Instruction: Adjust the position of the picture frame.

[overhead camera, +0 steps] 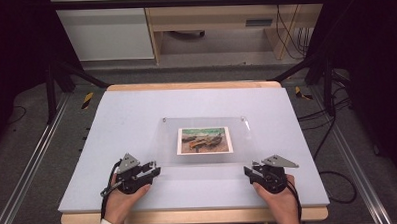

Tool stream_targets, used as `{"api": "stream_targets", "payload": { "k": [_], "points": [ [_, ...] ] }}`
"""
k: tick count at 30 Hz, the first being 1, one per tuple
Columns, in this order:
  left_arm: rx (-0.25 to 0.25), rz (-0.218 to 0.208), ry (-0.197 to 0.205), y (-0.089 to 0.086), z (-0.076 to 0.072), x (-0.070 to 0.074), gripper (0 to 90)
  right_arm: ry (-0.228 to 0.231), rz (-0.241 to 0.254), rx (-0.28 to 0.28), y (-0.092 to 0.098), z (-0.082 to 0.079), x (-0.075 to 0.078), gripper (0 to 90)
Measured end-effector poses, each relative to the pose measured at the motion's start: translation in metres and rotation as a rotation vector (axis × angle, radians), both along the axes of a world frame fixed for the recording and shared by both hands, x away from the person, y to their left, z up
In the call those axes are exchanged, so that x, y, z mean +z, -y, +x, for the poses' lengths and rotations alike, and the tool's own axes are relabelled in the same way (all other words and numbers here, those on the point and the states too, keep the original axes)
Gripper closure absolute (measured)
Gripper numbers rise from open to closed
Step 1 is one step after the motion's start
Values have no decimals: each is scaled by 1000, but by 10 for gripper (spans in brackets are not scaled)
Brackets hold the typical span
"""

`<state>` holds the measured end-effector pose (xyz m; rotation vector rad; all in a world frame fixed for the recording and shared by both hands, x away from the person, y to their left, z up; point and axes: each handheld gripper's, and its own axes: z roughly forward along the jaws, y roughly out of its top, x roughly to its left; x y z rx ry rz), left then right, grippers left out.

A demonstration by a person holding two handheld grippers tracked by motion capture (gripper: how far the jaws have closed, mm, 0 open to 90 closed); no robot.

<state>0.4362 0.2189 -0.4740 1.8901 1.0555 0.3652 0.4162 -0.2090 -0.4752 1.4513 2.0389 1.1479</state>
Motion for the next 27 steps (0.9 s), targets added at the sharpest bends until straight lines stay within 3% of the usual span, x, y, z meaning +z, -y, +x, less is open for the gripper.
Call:
{"api": "stream_targets", "payload": {
  "k": [4, 8, 14, 20, 27],
  "points": [
    [-16, -2, -3, -1, -3, 6, 397, -30, -28, 25, 3, -6, 0, 361],
    [-9, -34, -5, -7, -4, 12, 284, -37, -38, 39, 7, -12, 3, 278],
    [-16, -91, 20, -14, -2, 19, 172, -25, 10, 25, 15, -15, 10, 173],
    [-43, -141, 43, -12, -2, 22, 120, 10, 42, 36, 23, -18, 18, 140],
    [-28, -143, 53, -14, -2, 26, 101, 70, 68, 18, 26, -19, 26, 146]
  ]
}}
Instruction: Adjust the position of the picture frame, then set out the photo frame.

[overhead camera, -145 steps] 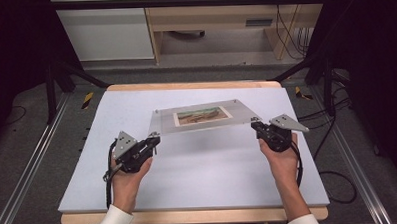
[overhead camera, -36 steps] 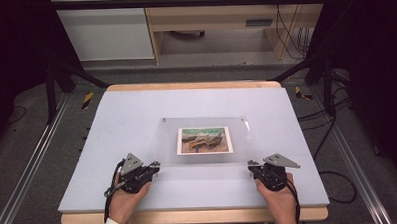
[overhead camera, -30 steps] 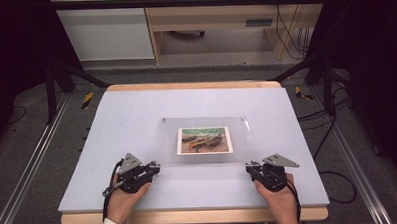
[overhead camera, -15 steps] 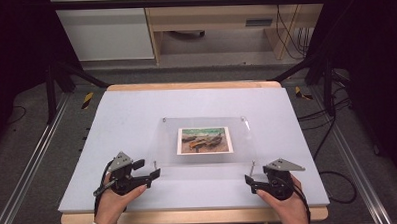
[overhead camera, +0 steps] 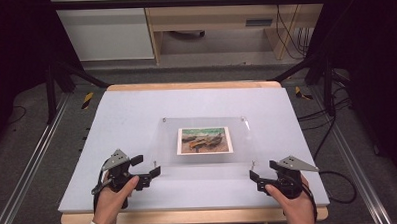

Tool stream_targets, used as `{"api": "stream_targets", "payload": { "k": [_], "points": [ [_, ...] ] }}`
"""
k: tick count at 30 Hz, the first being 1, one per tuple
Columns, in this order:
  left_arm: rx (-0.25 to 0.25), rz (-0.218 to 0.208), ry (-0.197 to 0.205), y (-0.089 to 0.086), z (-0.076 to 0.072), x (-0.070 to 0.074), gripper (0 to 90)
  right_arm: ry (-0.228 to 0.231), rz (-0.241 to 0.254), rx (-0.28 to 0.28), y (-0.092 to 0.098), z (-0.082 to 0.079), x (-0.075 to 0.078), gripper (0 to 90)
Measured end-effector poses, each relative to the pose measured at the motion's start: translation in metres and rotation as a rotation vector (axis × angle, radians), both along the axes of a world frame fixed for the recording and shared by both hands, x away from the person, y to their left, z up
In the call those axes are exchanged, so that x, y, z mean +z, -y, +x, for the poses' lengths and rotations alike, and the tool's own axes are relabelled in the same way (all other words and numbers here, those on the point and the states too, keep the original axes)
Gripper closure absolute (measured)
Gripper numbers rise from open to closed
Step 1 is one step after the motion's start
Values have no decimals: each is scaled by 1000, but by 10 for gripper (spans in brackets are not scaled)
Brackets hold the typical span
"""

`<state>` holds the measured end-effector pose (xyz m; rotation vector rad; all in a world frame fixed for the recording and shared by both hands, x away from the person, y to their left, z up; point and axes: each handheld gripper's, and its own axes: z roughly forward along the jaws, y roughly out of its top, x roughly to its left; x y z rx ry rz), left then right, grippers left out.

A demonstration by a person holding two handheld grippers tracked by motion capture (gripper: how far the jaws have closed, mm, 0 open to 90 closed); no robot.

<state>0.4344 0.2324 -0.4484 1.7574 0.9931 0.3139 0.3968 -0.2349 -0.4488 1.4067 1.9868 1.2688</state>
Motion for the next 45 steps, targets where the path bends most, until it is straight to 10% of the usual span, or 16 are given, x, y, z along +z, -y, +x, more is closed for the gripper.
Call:
{"api": "stream_targets", "payload": {
  "k": [13, 24, 45],
  "points": [
    [-32, 113, -53, 8, 28, 26, 92, 37, -23, 24, -1, 30, 35, 156],
    [-48, 155, -114, 21, 53, 23, 95, -130, -36, 84, -5, 75, 33, 151],
    [-26, 100, -213, 19, 51, 7, 203, -242, 62, 138, -10, 80, 7, 181]
  ]
}}
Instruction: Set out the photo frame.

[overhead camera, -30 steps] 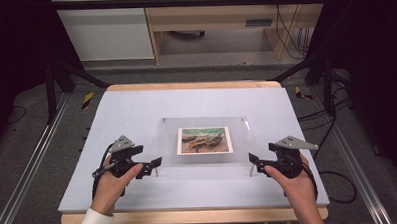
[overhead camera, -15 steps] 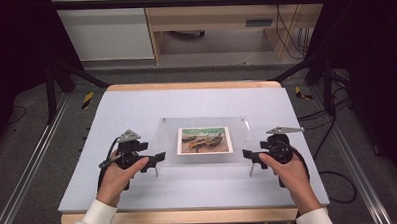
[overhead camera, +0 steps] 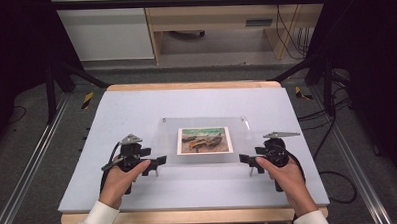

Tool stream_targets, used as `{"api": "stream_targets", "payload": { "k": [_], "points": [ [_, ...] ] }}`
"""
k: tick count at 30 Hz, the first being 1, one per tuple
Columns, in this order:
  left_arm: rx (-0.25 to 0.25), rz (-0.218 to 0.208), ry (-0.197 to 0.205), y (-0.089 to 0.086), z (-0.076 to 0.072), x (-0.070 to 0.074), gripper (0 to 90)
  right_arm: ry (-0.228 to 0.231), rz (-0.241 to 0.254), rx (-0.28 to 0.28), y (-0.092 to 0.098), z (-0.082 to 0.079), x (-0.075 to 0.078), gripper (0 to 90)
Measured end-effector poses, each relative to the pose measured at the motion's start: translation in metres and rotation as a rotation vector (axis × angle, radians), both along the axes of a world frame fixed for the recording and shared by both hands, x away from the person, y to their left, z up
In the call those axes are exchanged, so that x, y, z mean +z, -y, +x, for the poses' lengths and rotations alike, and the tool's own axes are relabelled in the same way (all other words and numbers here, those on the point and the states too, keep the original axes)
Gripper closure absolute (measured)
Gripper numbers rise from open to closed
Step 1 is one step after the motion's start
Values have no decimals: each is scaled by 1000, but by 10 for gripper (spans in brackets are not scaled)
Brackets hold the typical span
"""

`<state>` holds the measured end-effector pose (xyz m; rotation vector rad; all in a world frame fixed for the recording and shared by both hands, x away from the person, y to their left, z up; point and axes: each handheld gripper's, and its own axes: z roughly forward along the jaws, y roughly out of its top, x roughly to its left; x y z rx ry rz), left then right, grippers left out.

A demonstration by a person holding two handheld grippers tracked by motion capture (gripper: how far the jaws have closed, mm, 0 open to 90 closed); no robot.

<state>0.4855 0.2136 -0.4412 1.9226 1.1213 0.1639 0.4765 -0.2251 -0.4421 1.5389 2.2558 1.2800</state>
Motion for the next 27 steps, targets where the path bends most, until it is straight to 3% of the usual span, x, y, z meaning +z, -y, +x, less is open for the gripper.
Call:
{"api": "stream_targets", "payload": {
  "k": [13, 27],
  "points": [
    [-9, -70, -67, -3, 2, -5, 213, -32, 49, -19, 3, 0, -4, 184],
    [-8, -106, -94, -4, 5, -9, 191, -53, 88, -46, 3, 2, -8, 174]
  ]
}}
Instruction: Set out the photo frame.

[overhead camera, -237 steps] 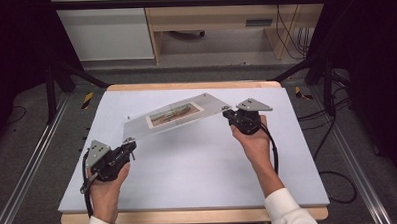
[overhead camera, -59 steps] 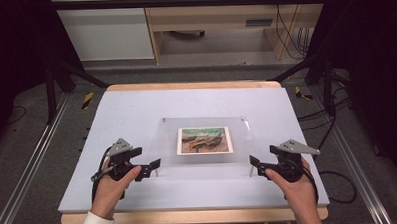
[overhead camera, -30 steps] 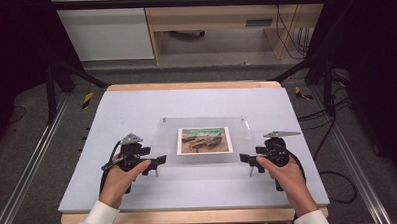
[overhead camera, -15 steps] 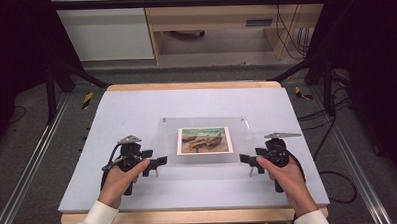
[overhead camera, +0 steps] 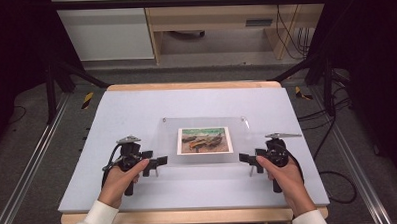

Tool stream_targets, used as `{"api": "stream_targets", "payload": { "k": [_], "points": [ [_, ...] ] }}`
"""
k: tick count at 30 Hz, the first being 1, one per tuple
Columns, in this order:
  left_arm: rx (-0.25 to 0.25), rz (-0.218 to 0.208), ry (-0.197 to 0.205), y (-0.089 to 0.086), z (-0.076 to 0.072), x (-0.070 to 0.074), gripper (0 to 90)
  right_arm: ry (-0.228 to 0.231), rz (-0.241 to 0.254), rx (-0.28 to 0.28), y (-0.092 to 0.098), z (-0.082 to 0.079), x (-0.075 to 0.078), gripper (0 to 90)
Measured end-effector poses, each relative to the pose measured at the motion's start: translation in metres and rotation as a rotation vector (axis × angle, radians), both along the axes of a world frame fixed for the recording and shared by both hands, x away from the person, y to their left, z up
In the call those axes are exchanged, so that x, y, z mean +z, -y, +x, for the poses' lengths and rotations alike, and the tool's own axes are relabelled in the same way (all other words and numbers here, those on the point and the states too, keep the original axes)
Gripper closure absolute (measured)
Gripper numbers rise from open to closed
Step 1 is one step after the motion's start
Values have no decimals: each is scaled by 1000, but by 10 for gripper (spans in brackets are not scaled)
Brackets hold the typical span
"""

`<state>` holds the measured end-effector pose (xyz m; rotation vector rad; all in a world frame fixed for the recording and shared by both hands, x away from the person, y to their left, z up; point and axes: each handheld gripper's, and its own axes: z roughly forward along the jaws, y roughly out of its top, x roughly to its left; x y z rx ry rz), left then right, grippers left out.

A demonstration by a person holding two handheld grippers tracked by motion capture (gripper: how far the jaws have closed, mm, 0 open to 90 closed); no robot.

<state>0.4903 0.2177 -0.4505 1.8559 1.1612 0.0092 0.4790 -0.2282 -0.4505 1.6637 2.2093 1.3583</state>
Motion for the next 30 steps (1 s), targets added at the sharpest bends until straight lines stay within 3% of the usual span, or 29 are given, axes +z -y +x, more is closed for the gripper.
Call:
{"api": "stream_targets", "payload": {
  "k": [3, 13, 25, 30],
  "points": [
    [-6, -18, -10, 0, 1, -2, 192, -9, 20, 4, 0, 0, -1, 180],
    [-16, -59, -36, 2, 2, -5, 189, -11, 19, 4, -1, 1, -2, 180],
    [-30, -62, -36, 0, 3, -5, 211, -17, 16, 4, 0, 0, 0, 203],
    [-27, -43, -29, 1, 2, -3, 213, -14, 9, 1, 0, 0, 1, 224]
  ]
}}
